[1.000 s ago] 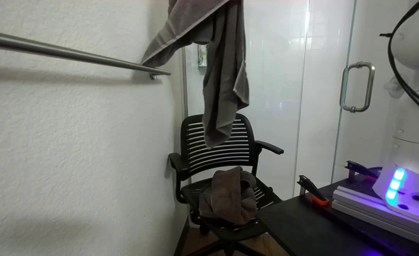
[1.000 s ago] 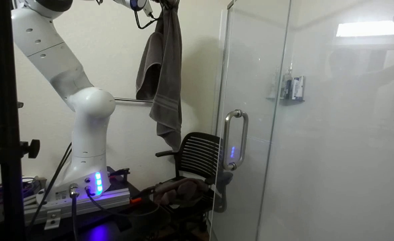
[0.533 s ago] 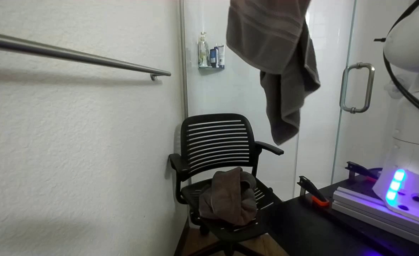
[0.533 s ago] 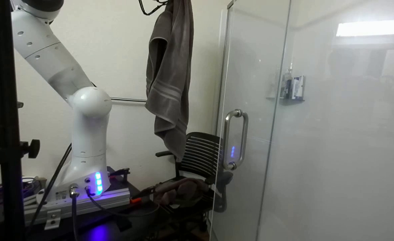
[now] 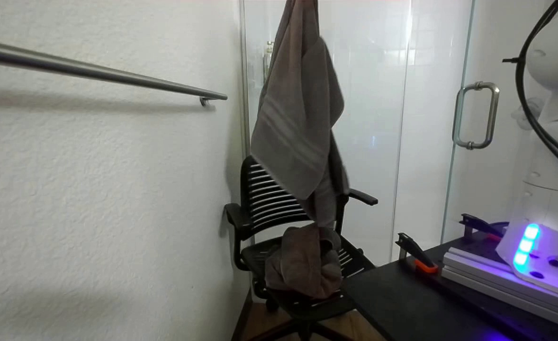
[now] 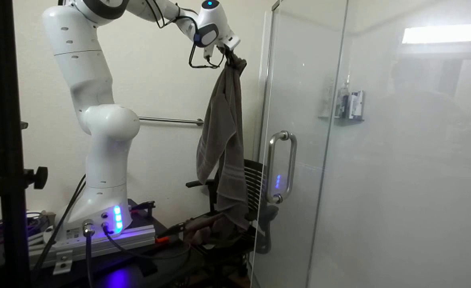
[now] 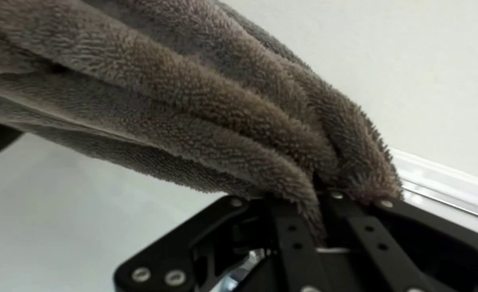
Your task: Remove the grey towel from the from the bar and put it on the chair, then get the brown towel and put it on the bar
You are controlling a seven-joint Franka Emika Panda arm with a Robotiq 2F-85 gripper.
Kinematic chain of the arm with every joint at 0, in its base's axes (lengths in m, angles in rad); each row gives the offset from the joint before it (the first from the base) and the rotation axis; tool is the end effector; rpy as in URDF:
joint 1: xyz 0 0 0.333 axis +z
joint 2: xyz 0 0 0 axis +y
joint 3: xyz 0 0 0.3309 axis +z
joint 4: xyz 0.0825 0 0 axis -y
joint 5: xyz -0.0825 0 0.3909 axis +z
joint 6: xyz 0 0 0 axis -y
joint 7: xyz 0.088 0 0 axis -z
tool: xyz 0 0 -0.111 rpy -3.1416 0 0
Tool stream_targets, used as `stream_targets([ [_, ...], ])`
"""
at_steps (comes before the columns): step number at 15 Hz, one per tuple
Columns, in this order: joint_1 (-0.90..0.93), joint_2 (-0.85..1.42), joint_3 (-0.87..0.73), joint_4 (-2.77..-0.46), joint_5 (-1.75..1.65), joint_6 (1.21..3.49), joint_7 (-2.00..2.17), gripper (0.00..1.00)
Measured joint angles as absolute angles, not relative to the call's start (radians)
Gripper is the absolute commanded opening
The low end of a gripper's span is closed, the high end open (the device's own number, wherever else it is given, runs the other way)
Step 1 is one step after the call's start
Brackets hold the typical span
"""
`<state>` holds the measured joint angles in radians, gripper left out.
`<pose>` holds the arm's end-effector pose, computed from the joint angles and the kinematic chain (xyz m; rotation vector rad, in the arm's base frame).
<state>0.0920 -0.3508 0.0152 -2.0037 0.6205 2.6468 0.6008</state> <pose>0.4993 0.0409 0.7309 -1.9567 0.9278 -0.8586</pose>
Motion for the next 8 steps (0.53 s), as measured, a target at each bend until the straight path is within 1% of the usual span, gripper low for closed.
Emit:
stream_targets([
  [8,-0.050,-0.095,-0.053,-2.043,0.436,2.512,0.645,0.03],
])
